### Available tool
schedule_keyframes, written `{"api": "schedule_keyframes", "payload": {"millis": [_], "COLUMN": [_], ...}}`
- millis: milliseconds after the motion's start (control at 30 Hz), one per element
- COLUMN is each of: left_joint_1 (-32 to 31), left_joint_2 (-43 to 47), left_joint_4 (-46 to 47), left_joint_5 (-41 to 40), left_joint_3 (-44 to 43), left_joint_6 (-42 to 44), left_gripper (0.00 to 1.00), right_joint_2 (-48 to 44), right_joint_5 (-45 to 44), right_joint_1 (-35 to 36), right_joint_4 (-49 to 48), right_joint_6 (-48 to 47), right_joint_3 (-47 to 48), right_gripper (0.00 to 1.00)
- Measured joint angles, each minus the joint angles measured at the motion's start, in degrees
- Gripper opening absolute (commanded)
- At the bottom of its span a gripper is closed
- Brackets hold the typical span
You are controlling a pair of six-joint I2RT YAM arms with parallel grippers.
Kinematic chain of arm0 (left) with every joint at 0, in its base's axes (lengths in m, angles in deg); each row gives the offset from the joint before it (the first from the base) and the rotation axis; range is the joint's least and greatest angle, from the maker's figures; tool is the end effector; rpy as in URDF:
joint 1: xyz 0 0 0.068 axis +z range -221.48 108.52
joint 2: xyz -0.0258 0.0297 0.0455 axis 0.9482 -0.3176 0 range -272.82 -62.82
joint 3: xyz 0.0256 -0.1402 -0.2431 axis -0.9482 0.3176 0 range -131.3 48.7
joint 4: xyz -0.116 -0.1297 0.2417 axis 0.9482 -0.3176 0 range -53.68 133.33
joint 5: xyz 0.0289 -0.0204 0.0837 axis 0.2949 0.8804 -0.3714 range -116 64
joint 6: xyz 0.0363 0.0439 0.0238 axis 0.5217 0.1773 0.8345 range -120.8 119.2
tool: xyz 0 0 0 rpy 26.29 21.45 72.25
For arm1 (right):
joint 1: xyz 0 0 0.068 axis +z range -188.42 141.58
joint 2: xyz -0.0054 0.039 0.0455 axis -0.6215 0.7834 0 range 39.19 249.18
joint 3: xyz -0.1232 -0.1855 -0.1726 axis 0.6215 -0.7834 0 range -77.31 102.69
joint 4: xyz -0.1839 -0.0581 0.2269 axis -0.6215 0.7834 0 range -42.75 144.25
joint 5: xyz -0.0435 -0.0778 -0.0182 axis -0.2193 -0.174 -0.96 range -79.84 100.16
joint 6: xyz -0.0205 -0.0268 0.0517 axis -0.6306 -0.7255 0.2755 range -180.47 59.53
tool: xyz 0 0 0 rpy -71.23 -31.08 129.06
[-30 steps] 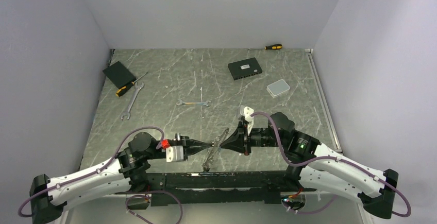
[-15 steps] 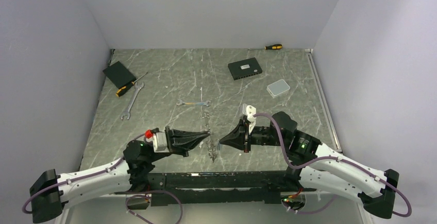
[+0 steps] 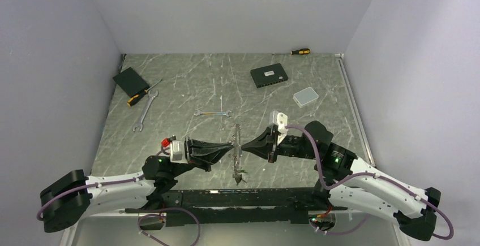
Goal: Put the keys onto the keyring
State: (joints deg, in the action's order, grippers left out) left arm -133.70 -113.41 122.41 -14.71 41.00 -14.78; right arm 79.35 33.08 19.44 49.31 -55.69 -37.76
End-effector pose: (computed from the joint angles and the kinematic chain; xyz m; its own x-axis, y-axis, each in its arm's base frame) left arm 0.0812 -0.1737 0.2463 0.0397 -0.5837 -0.8110 0.9799 0.1816 -0.0827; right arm 0.0975 0.1893 0.3414 -0.1069 -0.0259 -0.9939 -0.9813 0.1634 0.1013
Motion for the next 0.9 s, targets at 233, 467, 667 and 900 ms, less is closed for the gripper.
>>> {"api": "schedule_keyframes", "payload": {"millis": [233, 467, 667, 900], "left_joint_1": [0.0, 0.0, 0.0, 0.0], "left_joint_2": [-1.1, -1.1, -2.2, -2.7], "left_joint_4": [3.0, 3.7, 4.2, 4.2], "left_joint_5": [0.5, 0.5, 1.1, 1.4], "left_joint_3": [0.0, 0.0, -0.7, -0.8], "left_joint_6": [-1.6, -1.9, -2.1, -2.2], "left_gripper": [0.0, 0.0, 0.0, 0.0], "right_joint_2": [-0.1, 0.0, 0.8, 1.7], "right_joint_5": [0.4, 1.4, 1.8, 1.9], "right_joint_1": [0.0, 0.0, 0.0, 0.0], "right_joint_4": [-0.2, -0.2, -0.8, -1.0], "right_joint_6": [-1.6, -1.8, -1.8, -1.8], "right_joint_3": [1.2, 1.2, 1.2, 1.2], "right_gripper": [0.0, 0.0, 0.0, 0.0]}}
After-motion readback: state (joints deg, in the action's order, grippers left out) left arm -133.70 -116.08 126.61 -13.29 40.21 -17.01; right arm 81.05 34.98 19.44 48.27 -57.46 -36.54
